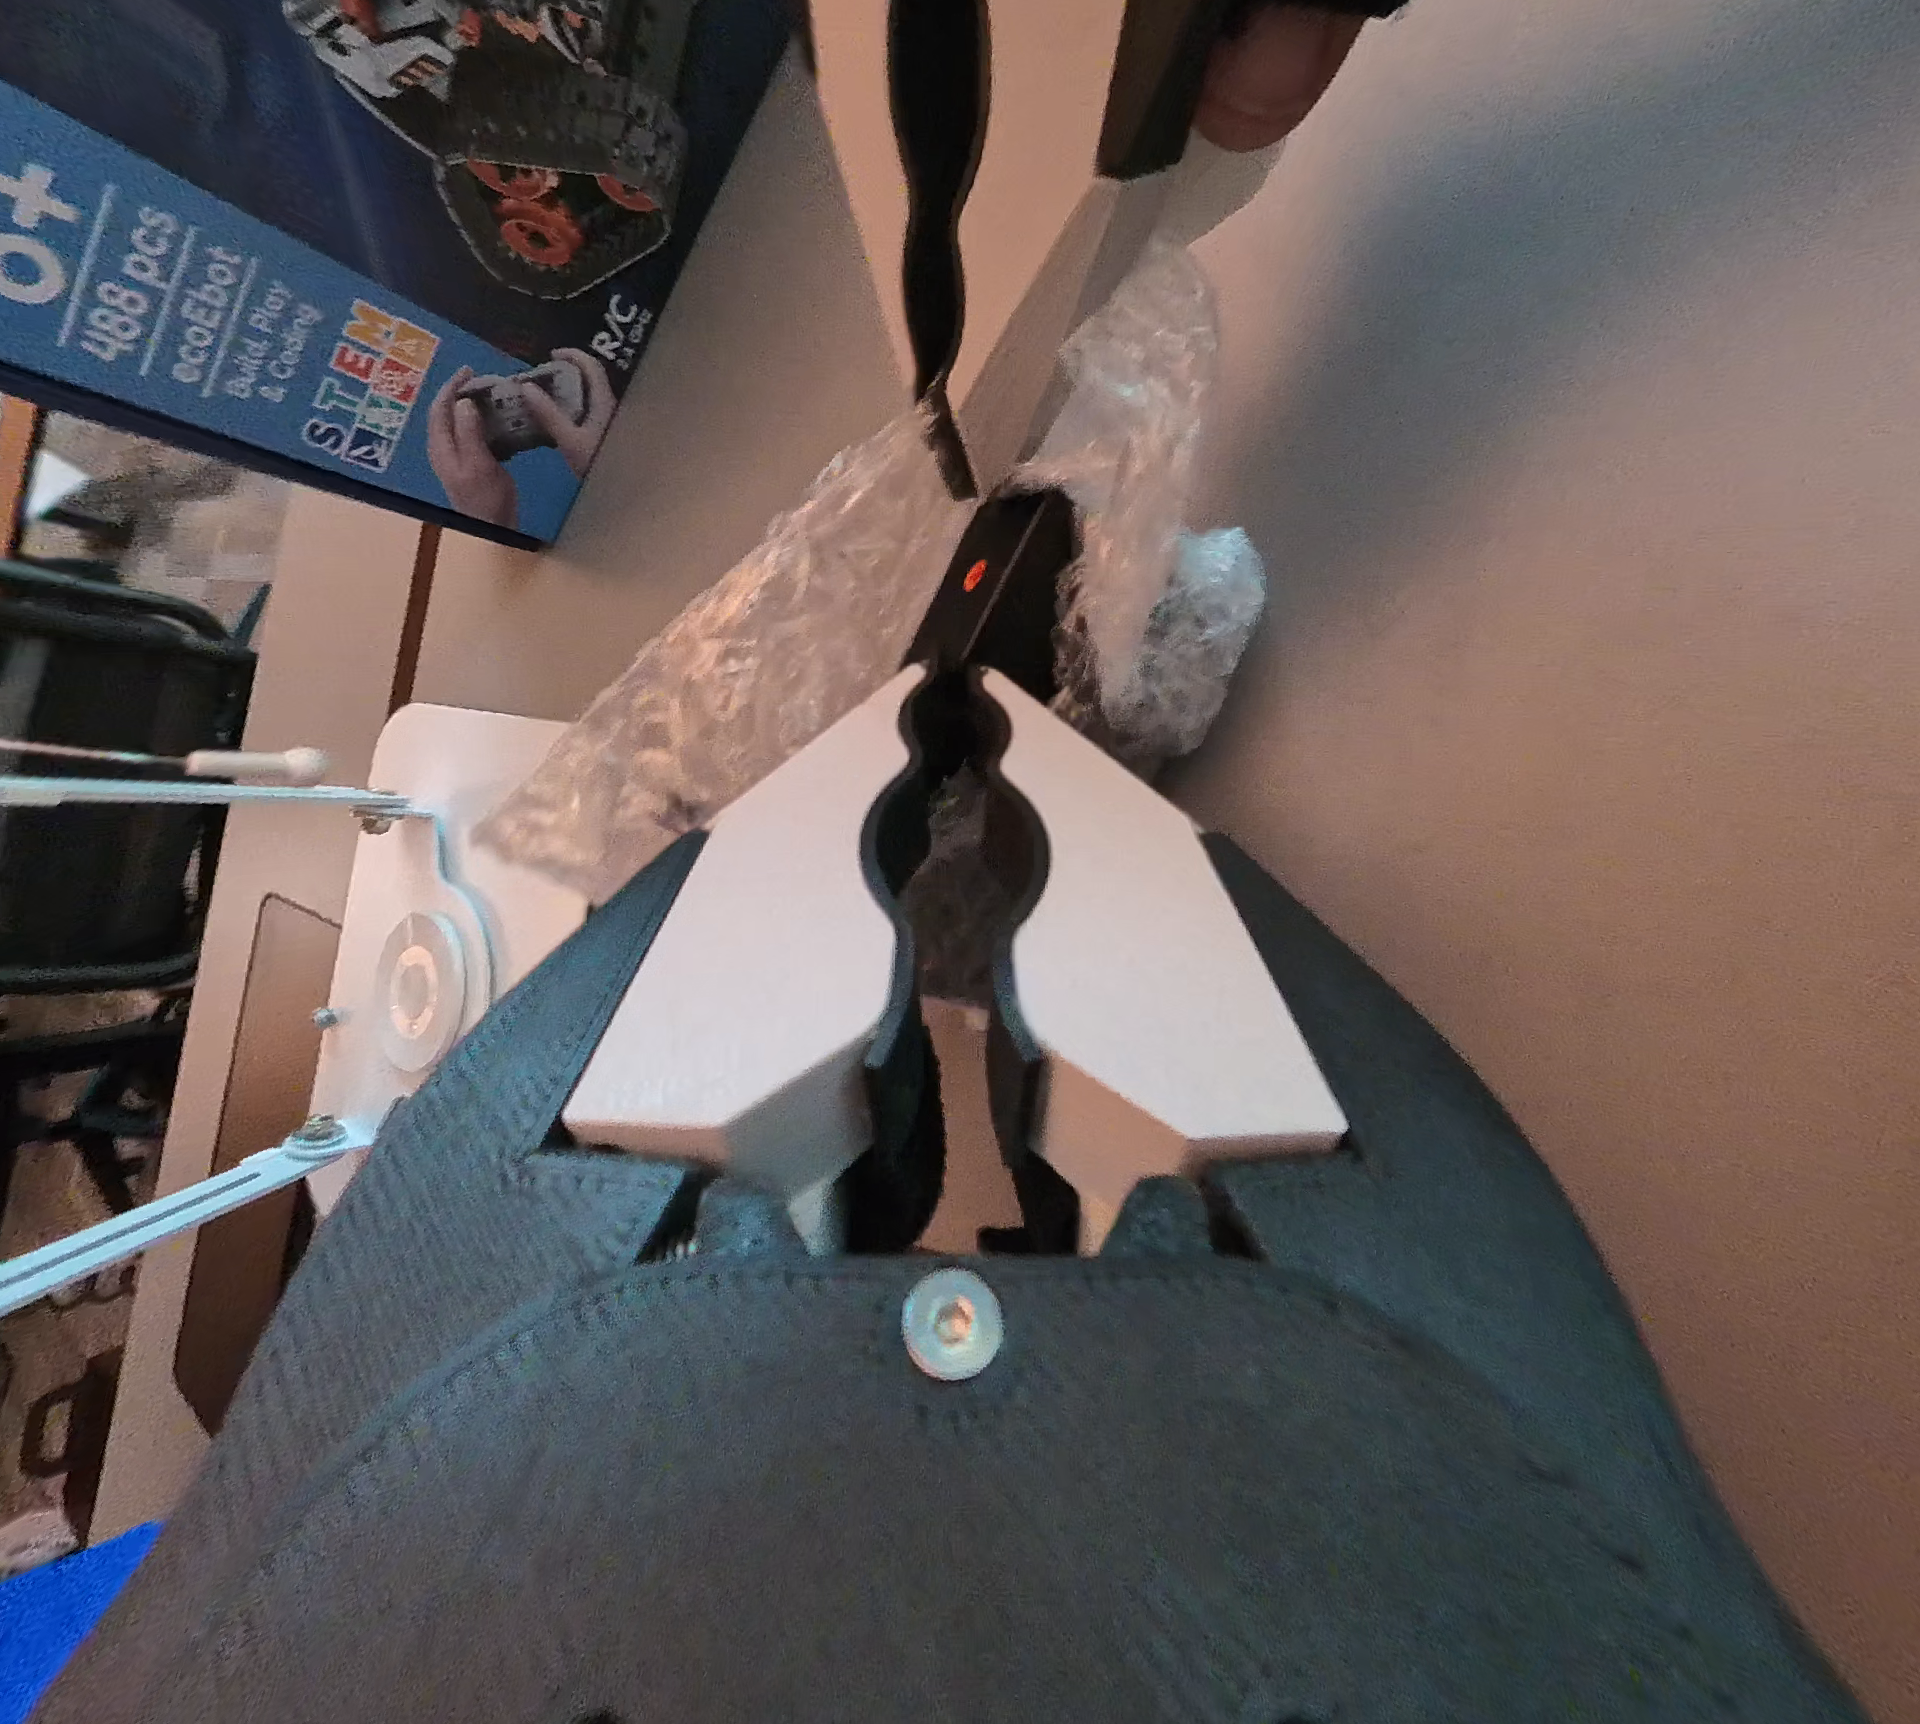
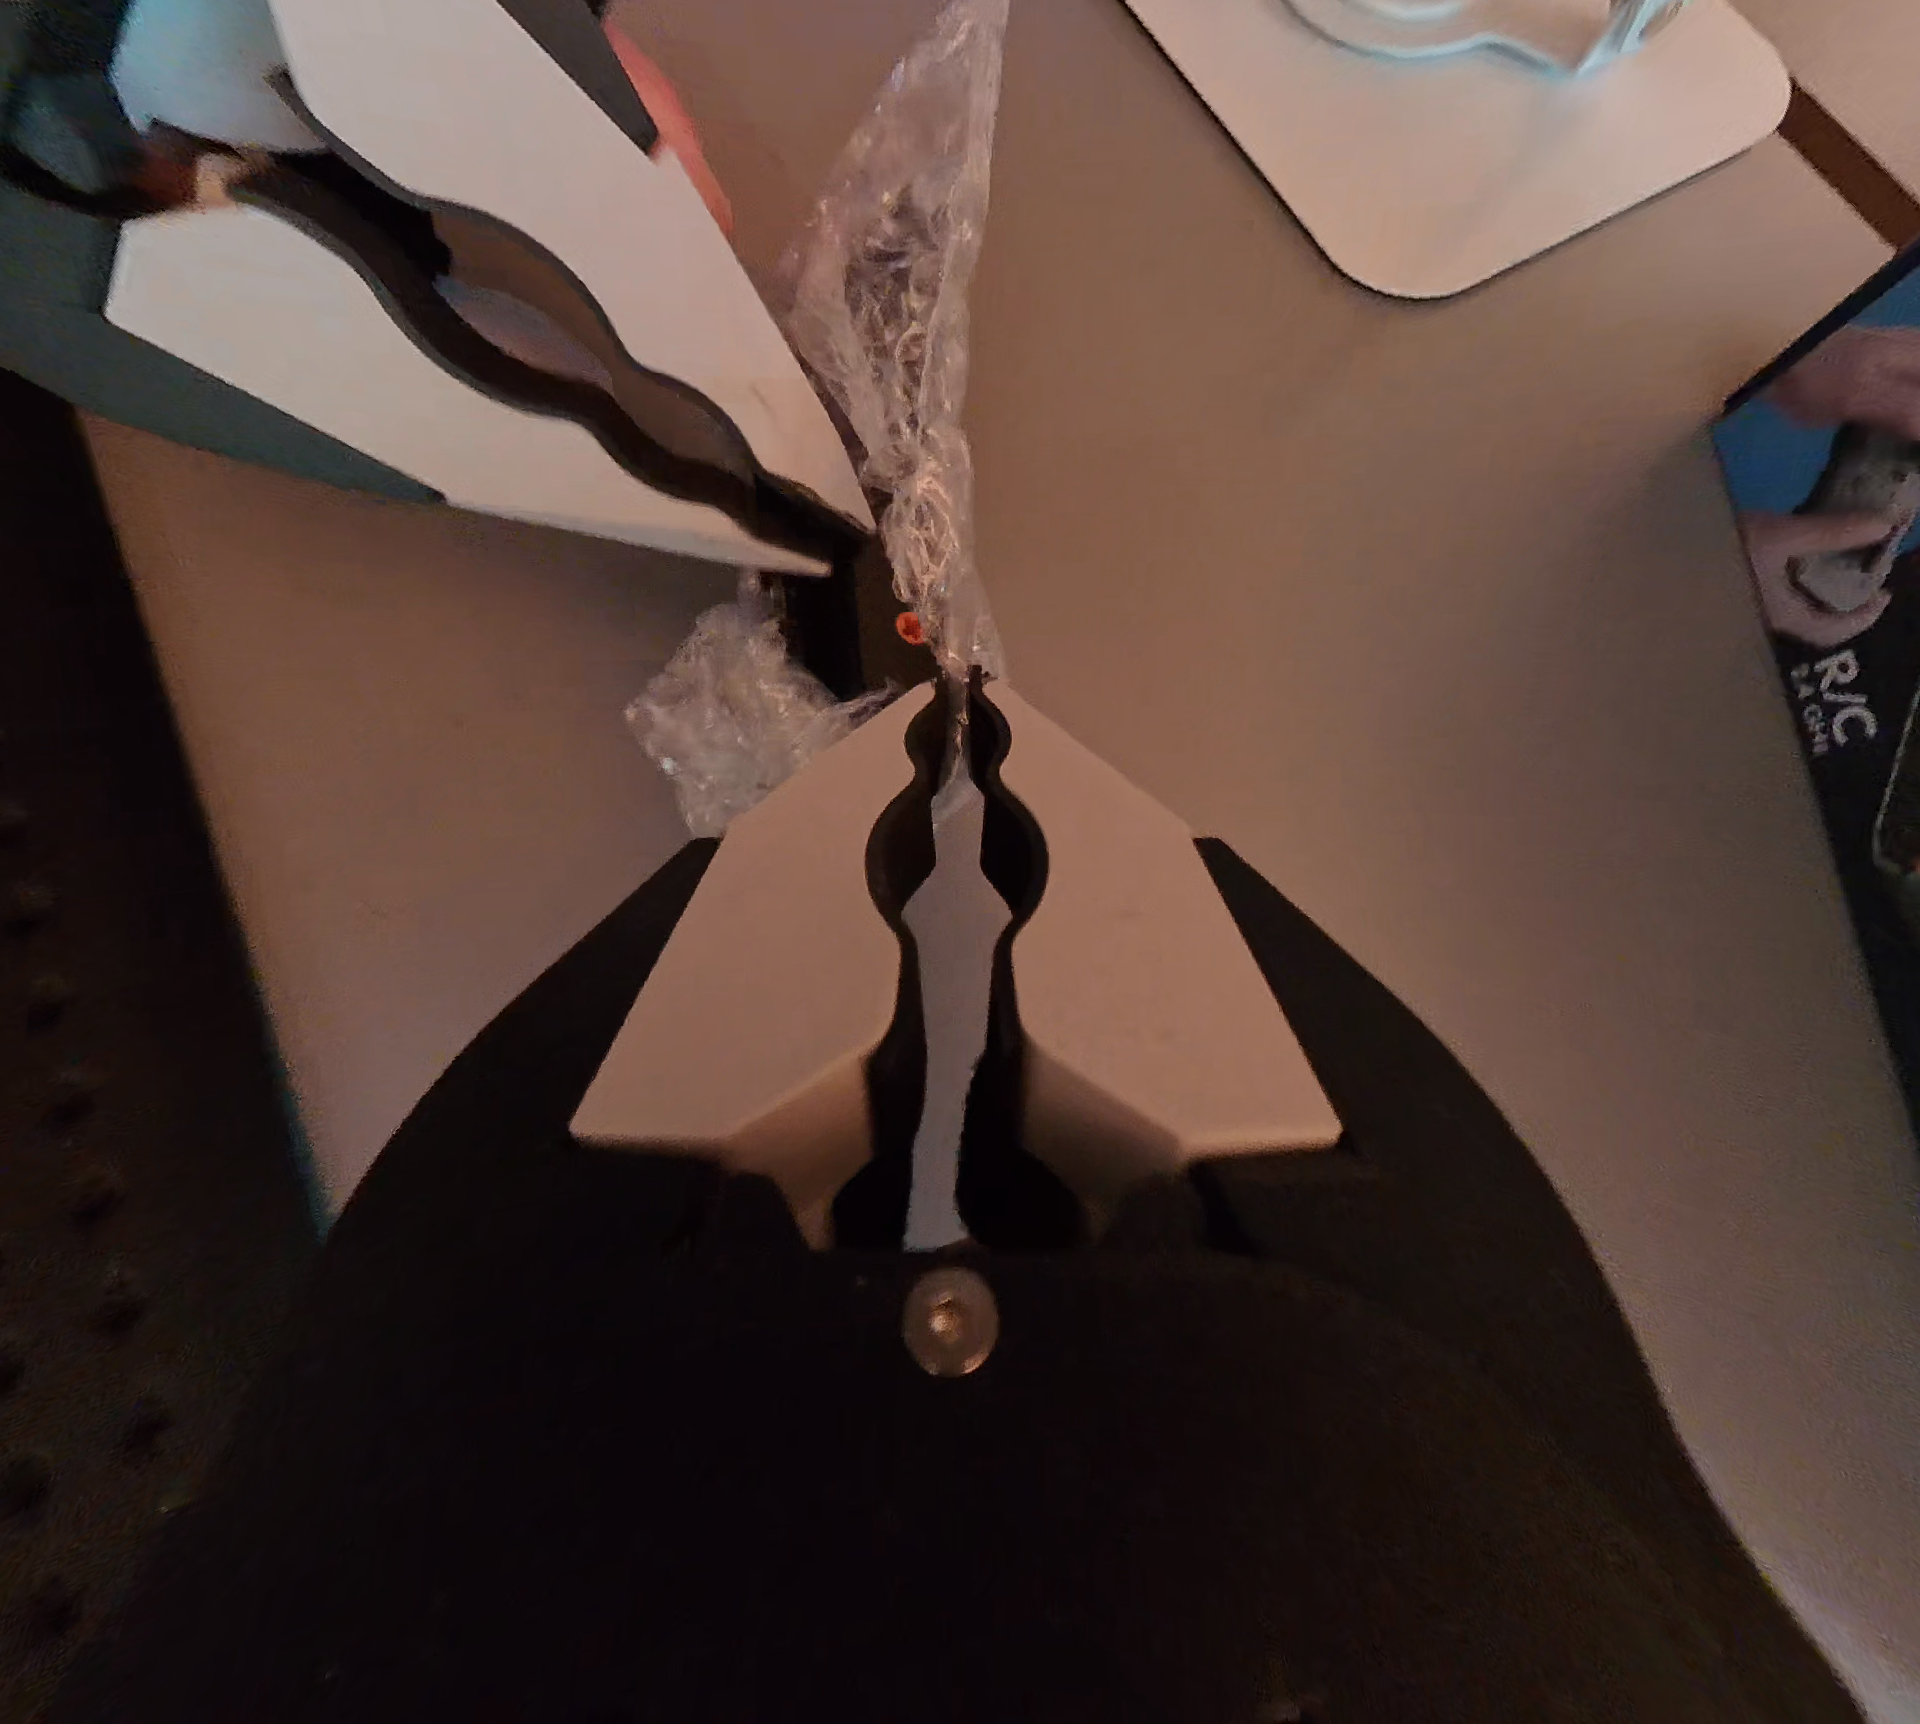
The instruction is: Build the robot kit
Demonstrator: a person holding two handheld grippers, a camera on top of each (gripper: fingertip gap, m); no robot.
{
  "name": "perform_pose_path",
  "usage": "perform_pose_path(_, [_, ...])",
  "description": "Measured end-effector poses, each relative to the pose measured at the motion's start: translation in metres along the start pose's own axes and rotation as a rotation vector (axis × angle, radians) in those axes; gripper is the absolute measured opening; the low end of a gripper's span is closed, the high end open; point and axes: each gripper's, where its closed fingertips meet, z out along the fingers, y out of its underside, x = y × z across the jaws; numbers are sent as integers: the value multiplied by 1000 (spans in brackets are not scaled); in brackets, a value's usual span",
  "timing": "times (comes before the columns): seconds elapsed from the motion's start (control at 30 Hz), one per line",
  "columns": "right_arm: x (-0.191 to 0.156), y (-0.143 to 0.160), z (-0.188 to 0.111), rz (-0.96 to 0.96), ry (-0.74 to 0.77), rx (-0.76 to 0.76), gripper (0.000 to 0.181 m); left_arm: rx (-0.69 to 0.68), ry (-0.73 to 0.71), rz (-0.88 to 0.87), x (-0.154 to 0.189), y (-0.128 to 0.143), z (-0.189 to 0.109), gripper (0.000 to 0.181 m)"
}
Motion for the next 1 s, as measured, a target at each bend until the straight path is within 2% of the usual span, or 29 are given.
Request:
perform_pose_path(0.17, [4,10,1,47,-31,-27,0,13,-47,9,-2,0,2,0])
perform_pose_path(0.2, [5,16,2,39,-23,-56,0,-5,-16,21,3,2,4,0])
perform_pose_path(0.23, [7,24,2,33,-15,-88,0,-71,16,13,12,16,12,0])
perform_pose_path(0.3, [5,31,2,52,-45,-92,0,-14,-13,44,13,12,13,0])
perform_pose_path(0.43, [-1,26,0,-5,-40,-67,0,-42,-33,96,13,8,13,0])
perform_pose_path(0.5, [1,16,-7,-32,-33,-5,0,33,-61,94,10,-2,6,0])
perform_pose_path(0.57, [0,4,-15,-110,-1,42,0,154,-90,103,6,-23,-7,12])
perform_pose_path(0.63, [-7,-8,-19,-198,29,75,0,196,-105,134,4,-36,-15,21])
perform_pose_path(0.7, [-18,-19,-21,-270,44,117,0,137,-63,133,7,-31,-11,30])
perform_pose_path(0.9, [-23,-16,-18,-289,45,100,0,2,24,139,22,-11,4,42])
perform_pose_path(1.0, [-28,-18,-17,-293,28,107,0,-18,56,102,22,-5,10,38])
